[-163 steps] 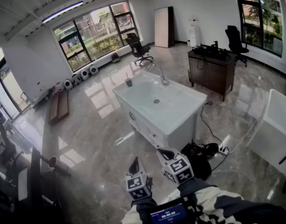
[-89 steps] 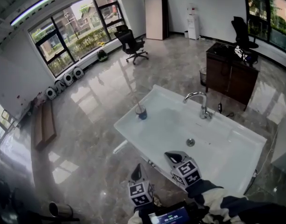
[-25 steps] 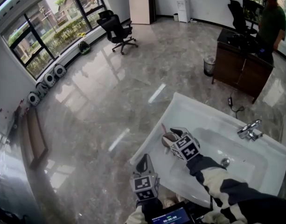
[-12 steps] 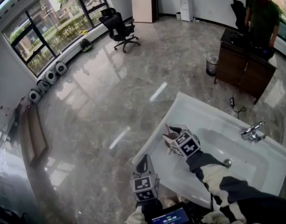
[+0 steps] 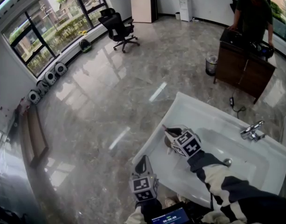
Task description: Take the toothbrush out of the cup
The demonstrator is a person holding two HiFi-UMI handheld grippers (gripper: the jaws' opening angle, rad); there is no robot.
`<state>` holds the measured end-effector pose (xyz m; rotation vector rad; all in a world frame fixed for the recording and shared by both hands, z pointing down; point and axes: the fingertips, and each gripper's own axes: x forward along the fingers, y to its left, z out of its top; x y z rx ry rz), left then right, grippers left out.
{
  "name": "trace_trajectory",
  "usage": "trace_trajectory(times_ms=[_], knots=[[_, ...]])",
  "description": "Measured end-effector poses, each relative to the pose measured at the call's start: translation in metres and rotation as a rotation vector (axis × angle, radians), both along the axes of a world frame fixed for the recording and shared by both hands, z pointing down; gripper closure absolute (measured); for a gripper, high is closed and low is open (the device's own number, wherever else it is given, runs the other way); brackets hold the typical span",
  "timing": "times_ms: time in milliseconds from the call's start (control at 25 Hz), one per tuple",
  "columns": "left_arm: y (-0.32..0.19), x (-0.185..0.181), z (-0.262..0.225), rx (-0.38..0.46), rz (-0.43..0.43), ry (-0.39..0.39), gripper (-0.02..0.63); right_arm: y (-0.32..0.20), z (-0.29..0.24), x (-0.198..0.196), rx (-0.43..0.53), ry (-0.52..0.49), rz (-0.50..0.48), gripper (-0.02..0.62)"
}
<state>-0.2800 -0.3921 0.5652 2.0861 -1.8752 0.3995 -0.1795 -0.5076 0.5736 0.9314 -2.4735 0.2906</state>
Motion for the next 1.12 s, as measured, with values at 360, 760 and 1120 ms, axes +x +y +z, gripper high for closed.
trace_trajectory(times_ms=[360, 760, 1120], knots=[[0.0, 0.002, -0.02, 0.05, -0.004, 0.025, 0.601, 0.032, -0.078, -0.009, 0.076, -0.135, -0.044, 0.574], [0.011, -0.019, -0.034, 0.081, -0.059, 0.055, 0.601, 0.083, -0.065, -0.034, 0.003, -0.15, -0.099, 0.574], [0.021, -0.033, -0.029, 0.07, -0.093, 0.051, 0.601, 0.107, 0.013, -0.054, -0.129, -0.075, -0.12, 0.574]])
